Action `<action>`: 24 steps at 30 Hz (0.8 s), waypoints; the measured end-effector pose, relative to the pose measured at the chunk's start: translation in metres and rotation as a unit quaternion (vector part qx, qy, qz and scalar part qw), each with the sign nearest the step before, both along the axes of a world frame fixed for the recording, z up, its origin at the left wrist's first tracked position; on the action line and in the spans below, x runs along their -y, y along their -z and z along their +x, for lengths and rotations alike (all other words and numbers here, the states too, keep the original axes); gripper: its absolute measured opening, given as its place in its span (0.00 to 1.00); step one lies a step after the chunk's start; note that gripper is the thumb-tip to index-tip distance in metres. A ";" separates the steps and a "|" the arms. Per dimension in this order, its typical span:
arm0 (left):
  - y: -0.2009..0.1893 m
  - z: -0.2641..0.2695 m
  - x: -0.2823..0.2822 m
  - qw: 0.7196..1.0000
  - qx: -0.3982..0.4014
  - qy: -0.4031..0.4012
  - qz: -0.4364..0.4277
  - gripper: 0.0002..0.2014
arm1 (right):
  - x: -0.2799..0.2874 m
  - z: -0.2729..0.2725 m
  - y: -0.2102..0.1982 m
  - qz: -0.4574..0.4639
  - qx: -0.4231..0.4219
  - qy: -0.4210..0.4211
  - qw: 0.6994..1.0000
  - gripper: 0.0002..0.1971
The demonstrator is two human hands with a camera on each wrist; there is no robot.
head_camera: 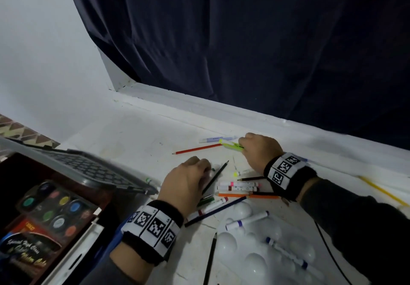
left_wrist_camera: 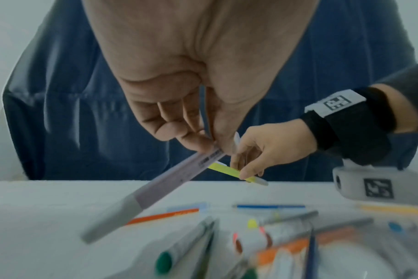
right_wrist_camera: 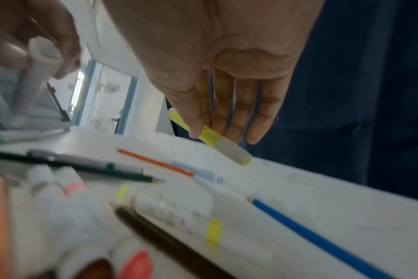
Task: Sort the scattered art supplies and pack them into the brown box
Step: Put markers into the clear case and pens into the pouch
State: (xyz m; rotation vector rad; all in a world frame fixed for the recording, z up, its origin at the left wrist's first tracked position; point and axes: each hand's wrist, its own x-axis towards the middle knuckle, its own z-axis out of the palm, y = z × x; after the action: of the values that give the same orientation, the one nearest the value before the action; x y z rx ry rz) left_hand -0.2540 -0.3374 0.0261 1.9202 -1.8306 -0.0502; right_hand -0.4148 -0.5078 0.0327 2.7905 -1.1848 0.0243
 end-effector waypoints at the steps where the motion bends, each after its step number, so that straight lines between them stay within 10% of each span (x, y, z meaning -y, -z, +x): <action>1: -0.006 -0.002 -0.003 0.999 -0.013 0.014 -0.035 0.02 | -0.009 -0.007 -0.008 -0.001 0.024 0.002 1.000 0.09; 8: -0.061 -0.033 -0.058 0.963 -0.225 0.038 -0.144 0.03 | -0.109 -0.073 -0.070 0.047 0.220 0.018 0.974 0.04; 17: -0.057 -0.043 -0.165 0.875 -0.480 0.047 -0.048 0.08 | -0.252 -0.139 -0.055 0.327 0.482 0.129 0.802 0.34; 24: -0.025 -0.043 -0.211 0.855 -0.515 0.046 0.036 0.06 | -0.291 -0.148 -0.016 0.369 0.525 0.152 0.752 0.19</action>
State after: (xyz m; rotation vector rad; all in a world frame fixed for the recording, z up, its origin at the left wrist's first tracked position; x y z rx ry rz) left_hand -0.2968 -0.1263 0.0513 1.3607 -1.1477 -0.9876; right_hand -0.5628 -0.2164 0.0486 3.1406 -2.2505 1.6267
